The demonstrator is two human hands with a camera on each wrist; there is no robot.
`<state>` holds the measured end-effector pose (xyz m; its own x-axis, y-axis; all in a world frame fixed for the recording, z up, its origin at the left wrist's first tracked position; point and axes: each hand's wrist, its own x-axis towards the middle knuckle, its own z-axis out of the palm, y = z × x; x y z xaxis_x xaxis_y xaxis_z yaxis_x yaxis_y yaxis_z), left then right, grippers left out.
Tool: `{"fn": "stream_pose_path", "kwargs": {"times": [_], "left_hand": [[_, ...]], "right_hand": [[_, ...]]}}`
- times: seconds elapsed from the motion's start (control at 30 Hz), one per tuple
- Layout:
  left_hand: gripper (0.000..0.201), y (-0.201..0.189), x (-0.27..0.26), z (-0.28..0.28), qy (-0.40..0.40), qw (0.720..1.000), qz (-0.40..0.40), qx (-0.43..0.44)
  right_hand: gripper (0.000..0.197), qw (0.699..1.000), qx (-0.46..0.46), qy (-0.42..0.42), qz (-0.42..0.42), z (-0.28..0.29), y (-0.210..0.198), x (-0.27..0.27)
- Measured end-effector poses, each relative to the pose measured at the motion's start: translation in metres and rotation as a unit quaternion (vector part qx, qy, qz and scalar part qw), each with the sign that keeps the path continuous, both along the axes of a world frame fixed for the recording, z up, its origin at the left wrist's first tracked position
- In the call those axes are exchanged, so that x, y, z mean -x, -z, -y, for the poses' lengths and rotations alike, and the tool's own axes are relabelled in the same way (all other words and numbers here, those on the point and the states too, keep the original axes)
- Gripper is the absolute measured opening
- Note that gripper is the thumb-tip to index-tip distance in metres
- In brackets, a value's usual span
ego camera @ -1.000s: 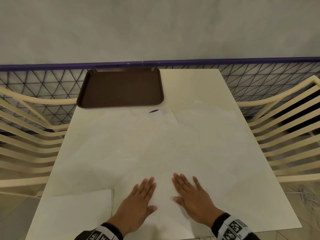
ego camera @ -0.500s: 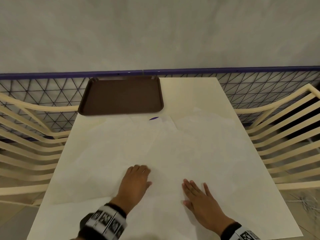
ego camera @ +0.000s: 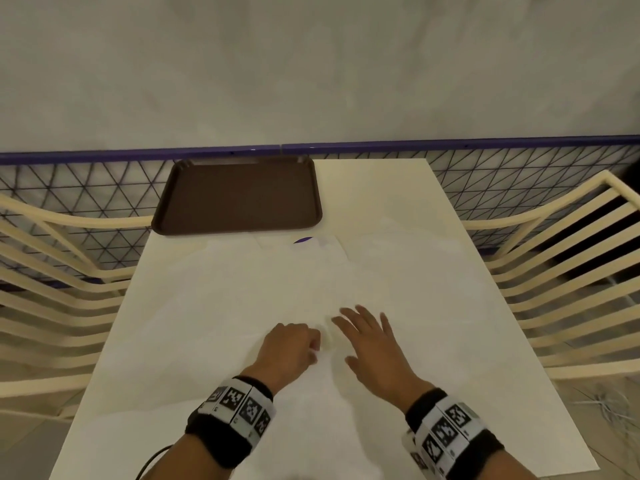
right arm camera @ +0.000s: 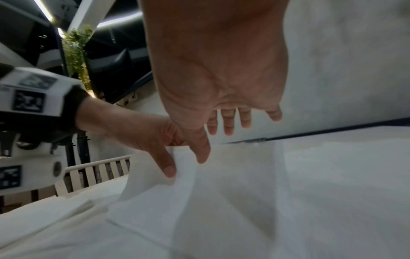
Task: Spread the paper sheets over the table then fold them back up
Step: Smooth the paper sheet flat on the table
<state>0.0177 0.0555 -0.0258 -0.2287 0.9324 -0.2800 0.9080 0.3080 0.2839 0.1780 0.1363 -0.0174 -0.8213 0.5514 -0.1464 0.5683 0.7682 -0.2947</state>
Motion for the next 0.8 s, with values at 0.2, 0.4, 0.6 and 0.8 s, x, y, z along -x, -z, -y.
{"fn": "stream_pose_path", "kwargs": {"times": [0.2,0.4,0.6,0.8], "left_hand": [[0.014,-0.060,0.025,0.057,-0.072,0.994,0.058,-0.055],[0.017,-0.091,0.094,0.144,-0.335,0.902,0.212,-0.170],[0.007,-0.064,0.133,0.229,-0.483,0.815,0.258,-0.188],[0.024,0.000,0.153,0.280,-0.537,0.791,0.278,-0.096]], "right_hand": [[0.014,0.998,0.062,-0.006,-0.023,-0.002,-0.031,0.033],[0.018,0.932,0.337,0.074,-0.115,0.018,-0.051,0.074],[0.020,0.865,0.476,0.111,-0.112,0.079,-0.025,0.128],[0.017,0.889,0.442,0.121,-0.024,0.133,0.025,0.152]]}}
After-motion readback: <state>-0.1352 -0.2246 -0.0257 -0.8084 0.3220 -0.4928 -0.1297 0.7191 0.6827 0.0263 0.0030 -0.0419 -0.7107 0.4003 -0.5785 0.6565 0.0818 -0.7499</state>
